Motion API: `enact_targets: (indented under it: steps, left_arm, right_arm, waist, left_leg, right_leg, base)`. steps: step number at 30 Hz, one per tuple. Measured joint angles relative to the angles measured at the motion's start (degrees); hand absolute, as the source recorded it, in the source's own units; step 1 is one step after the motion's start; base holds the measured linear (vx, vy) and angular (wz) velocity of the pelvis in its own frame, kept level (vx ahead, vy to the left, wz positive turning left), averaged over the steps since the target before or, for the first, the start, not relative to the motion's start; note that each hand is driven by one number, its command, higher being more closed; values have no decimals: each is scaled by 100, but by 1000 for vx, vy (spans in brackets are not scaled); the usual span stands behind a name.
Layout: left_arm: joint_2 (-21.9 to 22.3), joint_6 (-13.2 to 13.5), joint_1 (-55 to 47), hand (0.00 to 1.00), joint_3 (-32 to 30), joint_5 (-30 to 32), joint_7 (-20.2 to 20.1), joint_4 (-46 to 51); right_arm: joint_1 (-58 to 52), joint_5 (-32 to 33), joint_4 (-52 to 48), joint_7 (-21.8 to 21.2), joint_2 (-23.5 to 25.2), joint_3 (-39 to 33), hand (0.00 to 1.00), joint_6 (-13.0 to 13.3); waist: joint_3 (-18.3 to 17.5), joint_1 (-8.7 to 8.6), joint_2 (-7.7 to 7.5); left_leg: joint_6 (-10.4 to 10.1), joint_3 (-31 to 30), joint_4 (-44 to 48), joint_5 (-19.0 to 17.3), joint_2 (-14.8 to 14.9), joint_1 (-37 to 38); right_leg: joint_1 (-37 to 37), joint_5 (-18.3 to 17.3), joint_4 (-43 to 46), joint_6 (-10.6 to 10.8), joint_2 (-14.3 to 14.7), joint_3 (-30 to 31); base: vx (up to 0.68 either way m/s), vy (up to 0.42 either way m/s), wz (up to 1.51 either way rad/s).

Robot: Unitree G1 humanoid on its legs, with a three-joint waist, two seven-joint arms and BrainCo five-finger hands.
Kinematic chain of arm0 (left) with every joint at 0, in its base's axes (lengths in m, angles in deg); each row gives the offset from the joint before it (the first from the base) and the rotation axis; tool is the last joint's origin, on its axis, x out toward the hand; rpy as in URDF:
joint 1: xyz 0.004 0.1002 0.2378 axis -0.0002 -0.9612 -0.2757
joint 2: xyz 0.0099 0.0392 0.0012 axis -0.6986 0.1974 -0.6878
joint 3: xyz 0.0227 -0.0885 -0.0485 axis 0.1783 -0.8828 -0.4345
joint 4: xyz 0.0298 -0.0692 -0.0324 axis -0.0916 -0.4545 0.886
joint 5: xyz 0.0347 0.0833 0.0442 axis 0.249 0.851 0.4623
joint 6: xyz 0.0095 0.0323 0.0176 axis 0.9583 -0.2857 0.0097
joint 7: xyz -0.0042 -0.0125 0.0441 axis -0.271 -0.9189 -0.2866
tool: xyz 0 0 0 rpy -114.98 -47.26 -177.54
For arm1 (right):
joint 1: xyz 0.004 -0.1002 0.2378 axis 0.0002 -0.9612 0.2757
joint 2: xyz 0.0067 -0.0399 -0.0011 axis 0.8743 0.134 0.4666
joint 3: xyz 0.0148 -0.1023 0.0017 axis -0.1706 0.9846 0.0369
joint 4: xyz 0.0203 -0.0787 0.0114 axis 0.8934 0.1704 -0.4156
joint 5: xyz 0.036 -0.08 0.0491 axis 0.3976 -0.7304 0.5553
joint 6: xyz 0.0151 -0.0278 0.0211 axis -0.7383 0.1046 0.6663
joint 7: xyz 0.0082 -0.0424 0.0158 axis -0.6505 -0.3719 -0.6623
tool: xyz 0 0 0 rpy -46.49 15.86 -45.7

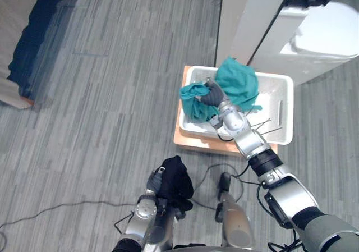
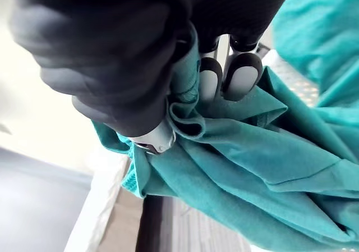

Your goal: Tidy the bed and pick cloth on bed and put in laundry

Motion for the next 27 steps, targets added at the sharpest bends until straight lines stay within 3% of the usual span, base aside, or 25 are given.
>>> enact_targets:
  steps: [5, 6, 11, 13, 17, 19, 22, 27]
  left_arm:
    - [2, 63, -6, 100, 81, -1, 52, 34]
    - [3, 85, -2, 100, 91, -1, 53, 34]
    - [10, 182, 9, 100, 245, -4, 53, 33]
    - [14, 181, 4, 100, 256, -6, 47, 34]
    - [23, 174, -22, 100, 242, -8, 38, 334]
    - [4, 170, -76, 100, 200, -8, 28, 608]
    - [-14, 162, -315, 100, 45, -6, -91, 1058]
    - [-51, 99, -678, 100, -69, -3, -100, 1523]
  right_arm:
    - [200, 14, 609, 255, -396, -684, 100, -113]
    - [217, 18, 674, 279, -446, -751, 0, -113]
    - [242, 66, 944, 477, -972, -1168, 0, -226]
    - [214, 55, 897, 483, -1035, -1209, 0, -232]
    - [-733, -343, -149, 598, -1014, -1386, 0, -298]
    - [-1381, -689, -810, 618, -841, -1410, 0, -331]
    - [-2576, -1277, -1646, 625, -445, -1414, 0, -327]
    - [-4224, -1812, -2270, 606, 61, -1723, 0, -328]
  waist:
    - [122, -6, 189]
    - [130, -7, 204]
    - [202, -76, 351]
    - [203, -186, 353]
    - [193, -232, 333]
    - [152, -254, 261]
    - [-51, -318, 30]
    - [-748, -429, -389]
  left_leg:
    - [6, 183, 0, 5, -5, -77]
    - [6, 211, -1, 5, -4, -78]
    - [6, 383, -2, 5, 10, -22]
    - [6, 441, -2, 4, 20, 31]
    - [-25, 458, -3, -26, 54, 287]
    - [-78, 463, -4, -65, 92, 422]
    - [-159, 464, -4, -131, 138, 623]
    - [-204, 472, -5, -314, 119, 939]
  right_leg:
    - [-138, 94, -85, 18, 6, 178]
    - [-156, 99, -84, 19, 8, 210]
    - [-220, 123, -107, 28, 28, 417]
    - [-200, 124, -107, 29, 37, 444]
    - [82, 75, -167, 95, 51, 447]
    - [209, 15, -177, 75, 79, 449]
    - [421, -90, -180, 109, 114, 446]
    - [709, -234, -169, 154, 111, 466]
  base:
    - [33, -15, -16]
    - [44, -23, -31]
    - [48, -40, -21]
    - [37, -45, -14]
    - [46, -47, -2]
    - [49, -69, 1]
    - [56, -69, -1]
    - [90, -26, -3]
